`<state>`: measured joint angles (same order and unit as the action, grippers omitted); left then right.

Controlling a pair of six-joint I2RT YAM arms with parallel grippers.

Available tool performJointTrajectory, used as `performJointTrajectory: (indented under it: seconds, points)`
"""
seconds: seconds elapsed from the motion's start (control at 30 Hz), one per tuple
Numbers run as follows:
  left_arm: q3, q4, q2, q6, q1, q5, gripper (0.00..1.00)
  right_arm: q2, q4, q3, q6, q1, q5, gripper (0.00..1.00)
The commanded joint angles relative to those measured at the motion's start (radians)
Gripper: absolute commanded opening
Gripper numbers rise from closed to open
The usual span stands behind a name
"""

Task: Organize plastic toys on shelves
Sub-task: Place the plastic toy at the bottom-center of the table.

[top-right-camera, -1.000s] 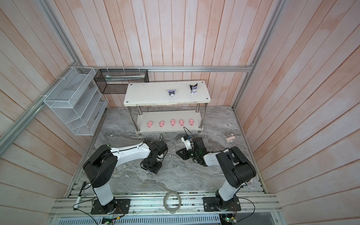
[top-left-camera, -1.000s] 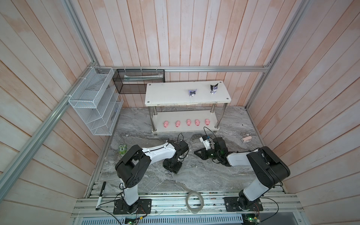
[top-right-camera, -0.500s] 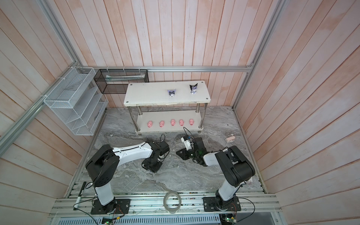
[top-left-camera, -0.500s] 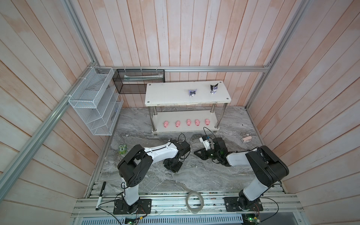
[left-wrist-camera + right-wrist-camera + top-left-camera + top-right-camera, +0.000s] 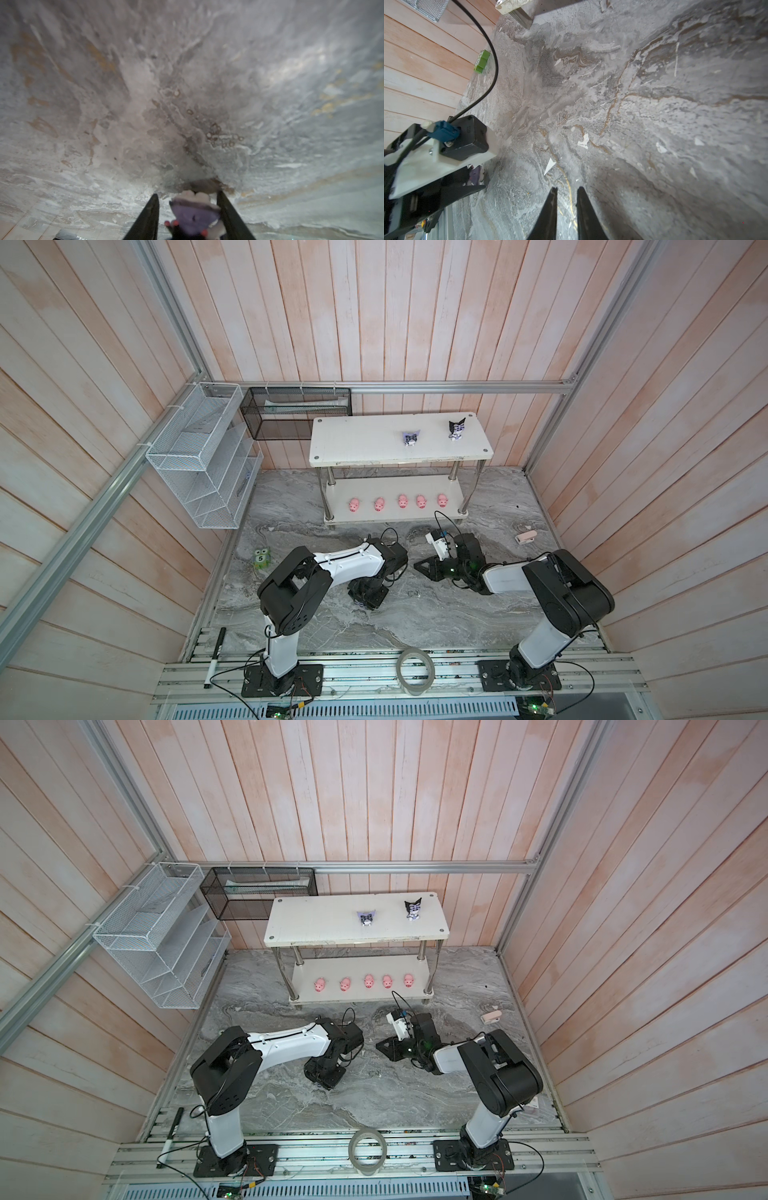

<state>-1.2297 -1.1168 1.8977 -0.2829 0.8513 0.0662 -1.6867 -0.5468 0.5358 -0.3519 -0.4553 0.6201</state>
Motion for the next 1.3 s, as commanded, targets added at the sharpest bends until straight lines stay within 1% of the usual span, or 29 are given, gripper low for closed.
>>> performJointTrajectory:
  seconds: [0.0, 0.07, 0.33, 0.57, 1.0, 1.27]
  points:
    - [-0.01, -0.004, 0.04, 0.0, 0.006, 0.017, 0.48, -0.014, -0.013, -0.01, -0.006, 0.004, 0.019, 0.19]
    - [-0.01, -0.001, 0.04, 0.001, 0.006, 0.014, 0.51, -0.018, -0.016, -0.009, -0.007, 0.005, 0.019, 0.19]
    - [-0.014, -0.006, 0.038, 0.0, 0.008, 0.014, 0.54, -0.027, -0.019, -0.008, -0.007, 0.005, 0.023, 0.19]
    - [-0.023, 0.007, 0.038, 0.001, 0.012, -0.012, 0.55, -0.034, -0.022, -0.009, -0.01, 0.007, 0.027, 0.19]
    - [-0.055, 0.03, 0.052, -0.016, 0.029, -0.032, 0.61, -0.033, -0.023, -0.011, -0.009, 0.01, 0.027, 0.19]
    - [-0.074, 0.024, 0.031, -0.028, 0.028, -0.009, 0.63, -0.036, -0.025, -0.009, -0.011, 0.01, 0.032, 0.19]
